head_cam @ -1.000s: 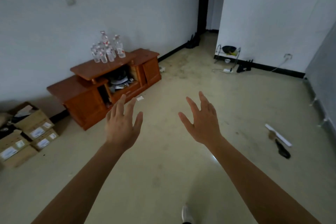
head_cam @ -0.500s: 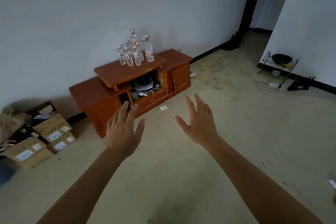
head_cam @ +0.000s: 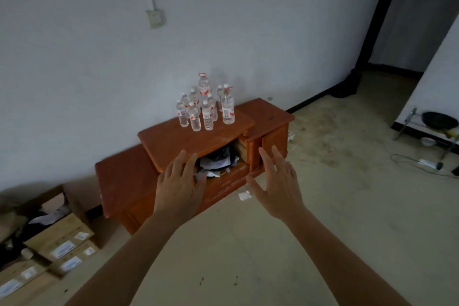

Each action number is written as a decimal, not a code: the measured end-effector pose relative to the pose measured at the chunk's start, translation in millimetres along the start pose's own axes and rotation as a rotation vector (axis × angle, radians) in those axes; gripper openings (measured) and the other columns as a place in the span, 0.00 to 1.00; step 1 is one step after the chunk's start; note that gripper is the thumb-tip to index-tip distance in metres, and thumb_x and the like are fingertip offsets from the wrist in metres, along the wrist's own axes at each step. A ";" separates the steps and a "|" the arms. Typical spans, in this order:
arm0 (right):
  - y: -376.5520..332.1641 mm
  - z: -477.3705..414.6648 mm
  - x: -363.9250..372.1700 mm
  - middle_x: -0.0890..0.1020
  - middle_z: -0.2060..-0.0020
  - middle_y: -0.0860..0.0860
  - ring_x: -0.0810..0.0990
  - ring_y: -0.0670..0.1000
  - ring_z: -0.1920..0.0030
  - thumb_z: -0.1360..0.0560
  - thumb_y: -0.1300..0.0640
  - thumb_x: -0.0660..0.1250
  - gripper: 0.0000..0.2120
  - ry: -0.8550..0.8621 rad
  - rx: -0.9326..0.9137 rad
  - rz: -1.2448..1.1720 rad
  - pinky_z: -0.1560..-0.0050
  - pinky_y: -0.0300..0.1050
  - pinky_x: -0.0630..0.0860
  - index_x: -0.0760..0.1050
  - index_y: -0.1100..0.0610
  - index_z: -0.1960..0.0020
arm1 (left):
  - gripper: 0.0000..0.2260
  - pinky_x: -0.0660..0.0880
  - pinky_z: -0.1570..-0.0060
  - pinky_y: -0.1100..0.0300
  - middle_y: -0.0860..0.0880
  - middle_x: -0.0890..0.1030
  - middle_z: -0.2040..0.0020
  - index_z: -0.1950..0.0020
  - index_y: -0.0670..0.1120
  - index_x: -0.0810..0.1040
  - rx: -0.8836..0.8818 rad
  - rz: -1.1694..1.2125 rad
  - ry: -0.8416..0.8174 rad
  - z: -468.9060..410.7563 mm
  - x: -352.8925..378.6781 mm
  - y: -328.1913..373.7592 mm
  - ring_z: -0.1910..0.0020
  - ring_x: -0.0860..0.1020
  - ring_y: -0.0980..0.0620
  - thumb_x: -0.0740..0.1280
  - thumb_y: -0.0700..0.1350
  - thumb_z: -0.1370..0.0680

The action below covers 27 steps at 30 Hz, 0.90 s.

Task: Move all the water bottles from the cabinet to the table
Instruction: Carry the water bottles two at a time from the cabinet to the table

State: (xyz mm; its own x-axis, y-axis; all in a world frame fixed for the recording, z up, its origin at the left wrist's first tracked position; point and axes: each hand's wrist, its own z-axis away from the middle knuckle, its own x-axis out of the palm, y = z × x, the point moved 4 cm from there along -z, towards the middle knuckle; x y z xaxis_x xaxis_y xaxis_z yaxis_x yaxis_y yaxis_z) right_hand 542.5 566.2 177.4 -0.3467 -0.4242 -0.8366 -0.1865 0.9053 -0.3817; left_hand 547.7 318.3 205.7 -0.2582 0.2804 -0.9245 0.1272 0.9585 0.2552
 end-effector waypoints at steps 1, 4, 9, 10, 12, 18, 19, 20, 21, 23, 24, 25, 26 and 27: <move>6.0 -21.0 8.8 0.59 0.22 0.60 0.64 0.60 0.24 0.20 0.35 0.59 0.36 0.003 0.008 -0.006 0.26 0.60 0.63 0.53 0.49 0.19 | 0.26 0.61 0.29 0.44 0.48 0.58 0.20 0.22 0.52 0.60 0.000 0.007 -0.006 -22.1 7.5 -2.9 0.23 0.60 0.44 0.52 0.61 0.18; 30.9 -92.4 47.8 0.60 0.22 0.59 0.64 0.60 0.25 0.21 0.36 0.60 0.36 0.002 0.016 -0.037 0.27 0.59 0.62 0.54 0.50 0.19 | 0.27 0.60 0.28 0.44 0.48 0.56 0.20 0.21 0.52 0.57 -0.003 -0.002 -0.030 -95.6 44.3 -12.3 0.22 0.58 0.45 0.50 0.62 0.18; 80.8 -228.9 118.4 0.59 0.22 0.58 0.64 0.59 0.25 0.22 0.31 0.54 0.37 -0.035 0.009 -0.095 0.27 0.59 0.62 0.52 0.48 0.20 | 0.27 0.59 0.27 0.45 0.48 0.55 0.19 0.21 0.52 0.57 -0.045 0.005 -0.032 -228.5 109.2 -15.6 0.22 0.58 0.45 0.52 0.61 0.18; 89.0 -255.2 128.4 0.59 0.21 0.58 0.63 0.59 0.24 0.22 0.30 0.51 0.37 -0.043 -0.004 -0.097 0.27 0.59 0.62 0.51 0.47 0.20 | 0.27 0.59 0.27 0.46 0.49 0.55 0.19 0.20 0.52 0.57 -0.067 0.005 -0.033 -251.4 116.8 -15.5 0.22 0.58 0.45 0.51 0.61 0.18; 103.3 -311.0 145.6 0.59 0.21 0.60 0.63 0.60 0.24 0.21 0.30 0.50 0.37 -0.061 -0.031 -0.098 0.27 0.59 0.62 0.49 0.48 0.20 | 0.27 0.60 0.28 0.45 0.49 0.56 0.20 0.21 0.53 0.57 -0.087 -0.004 -0.019 -298.2 126.8 -16.2 0.23 0.58 0.45 0.51 0.62 0.18; 111.0 -443.0 202.9 0.54 0.20 0.58 0.57 0.59 0.21 0.21 0.32 0.54 0.37 -0.177 -0.066 -0.139 0.25 0.59 0.55 0.46 0.47 0.20 | 0.28 0.60 0.27 0.45 0.48 0.55 0.19 0.21 0.53 0.56 -0.219 -0.010 -0.030 -402.7 151.6 -53.4 0.23 0.58 0.45 0.53 0.62 0.18; 109.4 -457.6 214.3 0.54 0.20 0.57 0.56 0.58 0.21 0.21 0.33 0.55 0.37 -0.208 -0.088 -0.144 0.25 0.58 0.56 0.45 0.46 0.20 | 0.29 0.60 0.27 0.45 0.49 0.54 0.19 0.20 0.52 0.55 -0.242 -0.005 -0.045 -415.2 160.3 -64.0 0.22 0.58 0.45 0.53 0.62 0.18; 109.0 -470.9 226.3 0.53 0.20 0.57 0.56 0.58 0.21 0.21 0.33 0.56 0.37 -0.237 -0.110 -0.147 0.25 0.58 0.57 0.45 0.46 0.20 | 0.29 0.60 0.27 0.45 0.49 0.54 0.19 0.20 0.52 0.54 -0.268 0.008 -0.059 -426.3 169.6 -74.9 0.22 0.57 0.46 0.54 0.62 0.19; 108.6 -485.5 238.6 0.53 0.20 0.57 0.56 0.58 0.21 0.21 0.34 0.57 0.38 -0.264 -0.128 -0.140 0.25 0.58 0.58 0.44 0.46 0.20 | 0.30 0.60 0.27 0.45 0.49 0.53 0.19 0.20 0.52 0.53 -0.296 0.022 -0.073 -438.6 179.1 -86.3 0.22 0.57 0.46 0.54 0.61 0.19; 111.0 -518.7 271.1 0.53 0.20 0.56 0.56 0.58 0.21 0.22 0.35 0.59 0.39 -0.314 -0.135 -0.140 0.25 0.59 0.61 0.43 0.46 0.20 | 0.31 0.61 0.27 0.45 0.49 0.53 0.19 0.20 0.51 0.52 -0.351 0.048 -0.112 -467.6 205.8 -114.2 0.22 0.57 0.46 0.56 0.61 0.19; 113.5 -532.3 285.6 0.53 0.20 0.56 0.56 0.58 0.21 0.22 0.35 0.59 0.40 -0.326 -0.127 -0.146 0.25 0.59 0.62 0.43 0.46 0.20 | 0.32 0.61 0.27 0.45 0.48 0.53 0.19 0.20 0.51 0.51 -0.366 0.059 -0.127 -480.7 219.1 -127.0 0.22 0.57 0.46 0.57 0.61 0.19; 115.4 -544.1 297.7 0.53 0.20 0.55 0.56 0.57 0.21 0.22 0.35 0.60 0.40 -0.336 -0.119 -0.149 0.25 0.59 0.63 0.43 0.46 0.20 | 0.33 0.61 0.27 0.44 0.48 0.52 0.19 0.20 0.50 0.51 -0.370 0.065 -0.143 -494.4 230.6 -137.8 0.22 0.57 0.46 0.57 0.61 0.20; 117.6 -557.6 314.1 0.53 0.20 0.55 0.56 0.57 0.21 0.22 0.35 0.60 0.40 -0.348 -0.102 -0.150 0.26 0.59 0.64 0.43 0.46 0.20 | 0.33 0.61 0.28 0.43 0.48 0.52 0.19 0.20 0.50 0.50 -0.378 0.070 -0.166 -511.1 244.9 -151.4 0.22 0.57 0.45 0.58 0.61 0.20; 119.5 -575.1 333.9 0.53 0.20 0.55 0.57 0.57 0.21 0.22 0.35 0.61 0.40 -0.359 -0.081 -0.147 0.26 0.59 0.65 0.43 0.46 0.20 | 0.34 0.62 0.28 0.43 0.47 0.52 0.19 0.20 0.50 0.50 -0.386 0.081 -0.185 -532.3 261.5 -168.3 0.22 0.58 0.44 0.58 0.61 0.20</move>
State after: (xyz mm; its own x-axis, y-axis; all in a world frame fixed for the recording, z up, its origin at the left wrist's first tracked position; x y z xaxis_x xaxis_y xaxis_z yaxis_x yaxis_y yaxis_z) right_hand -124.2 519.1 78.5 0.0298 -0.5005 -0.8652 -0.2874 0.8248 -0.4870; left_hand -51.1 257.8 71.7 -0.0815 0.3755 -0.9232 -0.2363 0.8926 0.3839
